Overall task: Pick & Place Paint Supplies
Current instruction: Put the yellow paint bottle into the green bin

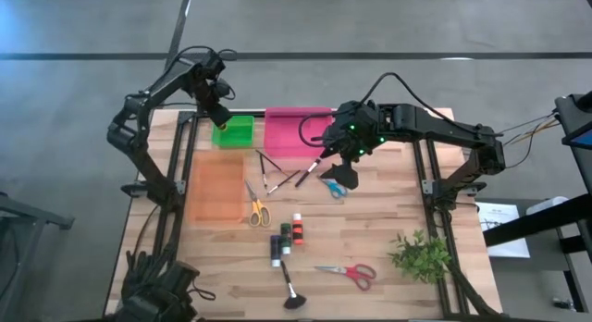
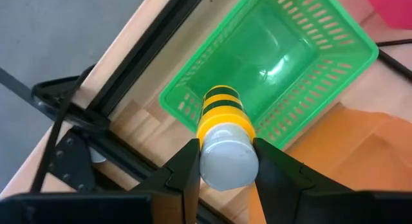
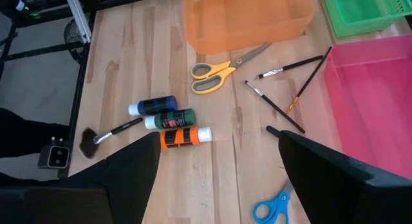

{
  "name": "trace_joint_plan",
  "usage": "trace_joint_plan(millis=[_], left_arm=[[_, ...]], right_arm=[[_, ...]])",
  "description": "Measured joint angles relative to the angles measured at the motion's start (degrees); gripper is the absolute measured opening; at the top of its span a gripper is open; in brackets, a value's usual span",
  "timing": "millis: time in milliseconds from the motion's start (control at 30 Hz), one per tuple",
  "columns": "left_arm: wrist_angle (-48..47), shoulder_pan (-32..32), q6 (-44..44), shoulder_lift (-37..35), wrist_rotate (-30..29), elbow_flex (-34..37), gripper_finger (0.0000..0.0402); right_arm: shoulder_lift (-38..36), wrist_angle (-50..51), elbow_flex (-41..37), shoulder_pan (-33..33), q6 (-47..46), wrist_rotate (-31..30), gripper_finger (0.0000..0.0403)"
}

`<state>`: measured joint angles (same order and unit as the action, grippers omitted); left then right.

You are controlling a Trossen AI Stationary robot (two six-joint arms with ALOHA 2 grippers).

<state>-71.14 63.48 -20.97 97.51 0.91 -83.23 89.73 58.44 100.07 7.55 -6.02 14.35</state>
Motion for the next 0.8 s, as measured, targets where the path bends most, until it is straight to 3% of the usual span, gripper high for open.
trace_joint_plan(millis=[800], left_arm=[[7.3,1.1,2.3,0.0,-0.9,4.8,0.0121]], right_arm=[[0.0,-0.2,0.0,0.2,-0.5,-1.0,0.0313]])
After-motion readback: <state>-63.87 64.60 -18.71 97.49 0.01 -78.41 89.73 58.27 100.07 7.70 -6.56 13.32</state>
